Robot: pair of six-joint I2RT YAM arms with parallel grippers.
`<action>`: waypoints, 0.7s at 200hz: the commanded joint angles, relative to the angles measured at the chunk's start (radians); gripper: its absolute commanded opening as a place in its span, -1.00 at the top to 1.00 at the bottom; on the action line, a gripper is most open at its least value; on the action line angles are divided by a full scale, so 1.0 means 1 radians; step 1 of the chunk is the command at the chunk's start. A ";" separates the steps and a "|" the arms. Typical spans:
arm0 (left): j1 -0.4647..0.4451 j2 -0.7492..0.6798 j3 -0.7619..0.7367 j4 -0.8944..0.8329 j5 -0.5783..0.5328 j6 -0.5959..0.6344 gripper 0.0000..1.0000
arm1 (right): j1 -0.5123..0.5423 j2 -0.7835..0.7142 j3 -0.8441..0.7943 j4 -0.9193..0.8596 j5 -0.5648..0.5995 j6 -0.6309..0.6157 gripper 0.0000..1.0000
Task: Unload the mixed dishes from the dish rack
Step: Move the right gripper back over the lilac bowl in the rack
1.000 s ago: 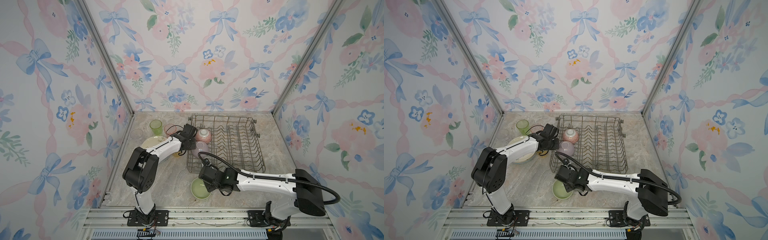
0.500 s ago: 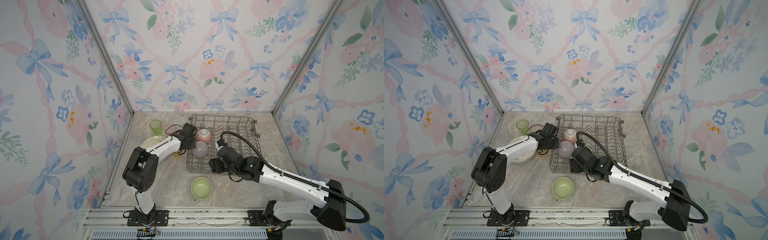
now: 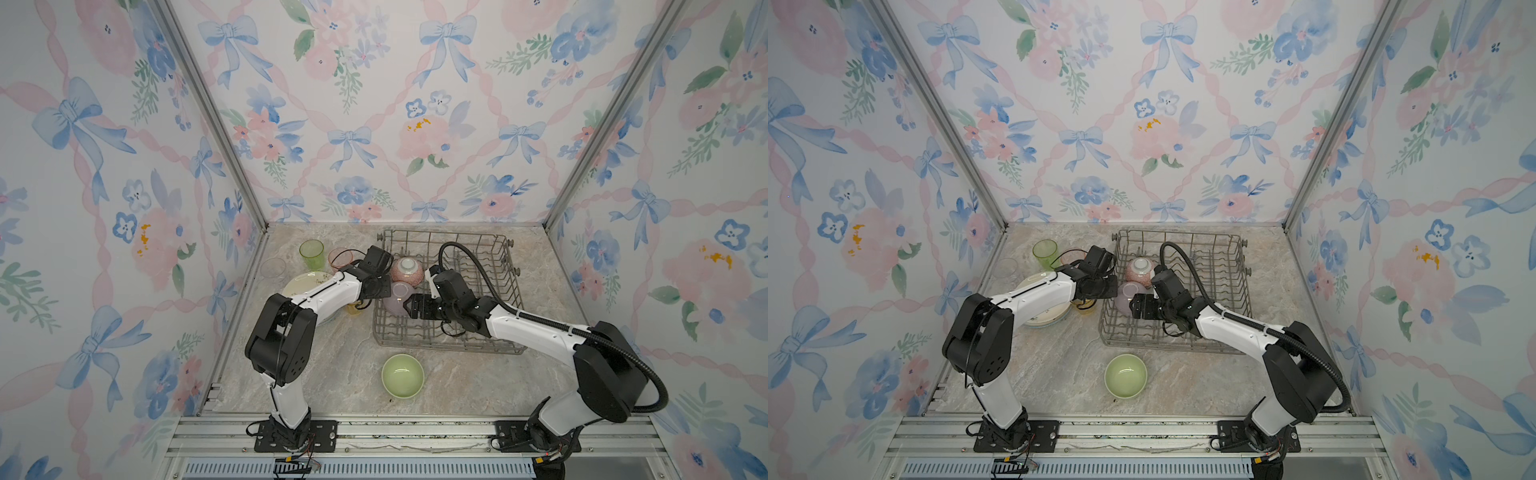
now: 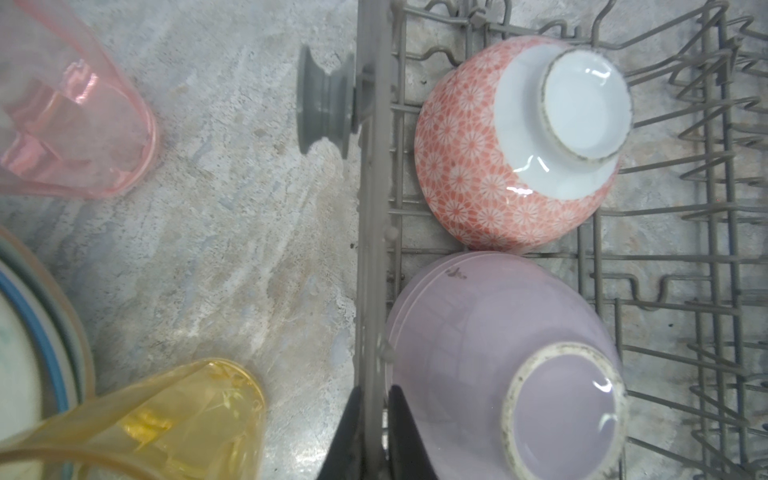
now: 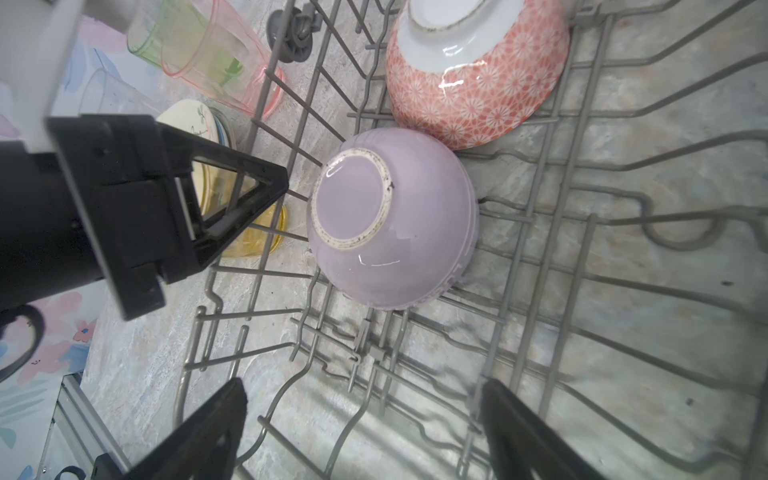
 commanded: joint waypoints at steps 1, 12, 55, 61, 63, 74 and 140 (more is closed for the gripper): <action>-0.009 -0.011 0.019 0.039 0.072 0.001 0.73 | -0.018 0.031 0.024 0.081 -0.050 0.032 -0.85; -0.006 -0.010 0.021 0.039 0.077 0.003 0.73 | -0.022 0.049 0.022 0.099 -0.056 0.034 -0.85; -0.003 -0.003 0.023 0.039 0.090 0.003 0.74 | -0.051 0.134 -0.011 0.186 -0.095 0.068 -0.84; -0.002 -0.003 0.023 0.038 0.090 0.003 0.74 | -0.053 0.140 -0.017 0.201 -0.093 0.067 -0.84; -0.002 -0.001 0.022 0.038 0.089 0.002 0.75 | -0.054 0.142 -0.019 0.206 -0.093 0.066 -0.84; -0.002 0.001 0.022 0.039 0.090 0.002 0.75 | -0.056 0.153 -0.030 0.242 -0.094 0.063 -0.86; 0.000 0.007 0.015 0.039 0.093 0.001 0.76 | -0.075 0.241 -0.061 0.431 -0.119 0.111 -0.96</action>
